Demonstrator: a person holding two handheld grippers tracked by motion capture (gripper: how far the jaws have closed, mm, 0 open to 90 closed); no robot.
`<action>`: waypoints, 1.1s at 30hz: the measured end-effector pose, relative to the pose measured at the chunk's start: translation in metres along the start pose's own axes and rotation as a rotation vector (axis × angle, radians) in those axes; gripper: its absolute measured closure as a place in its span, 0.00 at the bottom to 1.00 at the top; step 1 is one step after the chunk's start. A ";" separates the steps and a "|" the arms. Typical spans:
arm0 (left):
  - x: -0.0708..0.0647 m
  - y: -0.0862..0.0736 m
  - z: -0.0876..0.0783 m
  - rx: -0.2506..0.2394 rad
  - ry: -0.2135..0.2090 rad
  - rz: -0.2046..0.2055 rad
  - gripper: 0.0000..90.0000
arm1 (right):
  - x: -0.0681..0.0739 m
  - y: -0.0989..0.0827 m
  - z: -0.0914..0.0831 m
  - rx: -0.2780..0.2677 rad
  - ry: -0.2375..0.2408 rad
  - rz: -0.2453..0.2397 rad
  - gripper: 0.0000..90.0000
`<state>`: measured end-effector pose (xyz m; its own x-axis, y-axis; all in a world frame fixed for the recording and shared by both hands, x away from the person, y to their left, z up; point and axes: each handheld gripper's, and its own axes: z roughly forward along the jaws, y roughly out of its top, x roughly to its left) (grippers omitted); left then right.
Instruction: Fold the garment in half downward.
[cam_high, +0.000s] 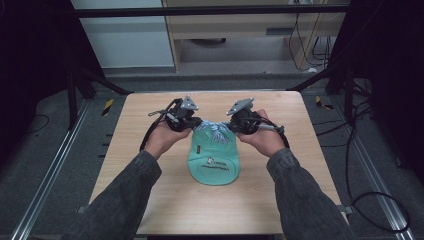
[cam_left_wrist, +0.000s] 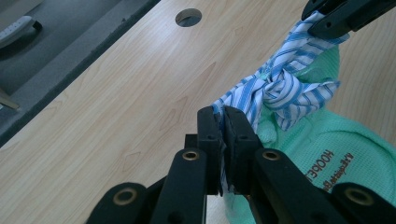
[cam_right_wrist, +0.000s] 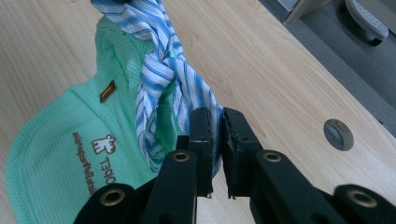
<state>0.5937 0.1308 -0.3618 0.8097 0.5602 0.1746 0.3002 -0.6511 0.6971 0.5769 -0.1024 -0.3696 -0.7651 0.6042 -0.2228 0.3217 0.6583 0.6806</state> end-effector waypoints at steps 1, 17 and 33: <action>0.000 0.000 0.001 0.000 0.000 -0.002 0.96 | -0.001 0.000 0.001 -0.001 0.000 0.002 0.92; 0.009 0.005 0.014 0.016 0.020 0.010 0.96 | -0.013 0.004 0.013 0.008 -0.009 0.007 0.92; -0.010 0.009 0.010 0.007 0.042 0.046 0.96 | 0.000 -0.009 -0.001 0.003 -0.039 -0.019 0.92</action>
<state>0.5929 0.1141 -0.3647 0.8011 0.5503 0.2353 0.2667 -0.6802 0.6828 0.5733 -0.1083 -0.3748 -0.7485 0.6088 -0.2629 0.3092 0.6712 0.6737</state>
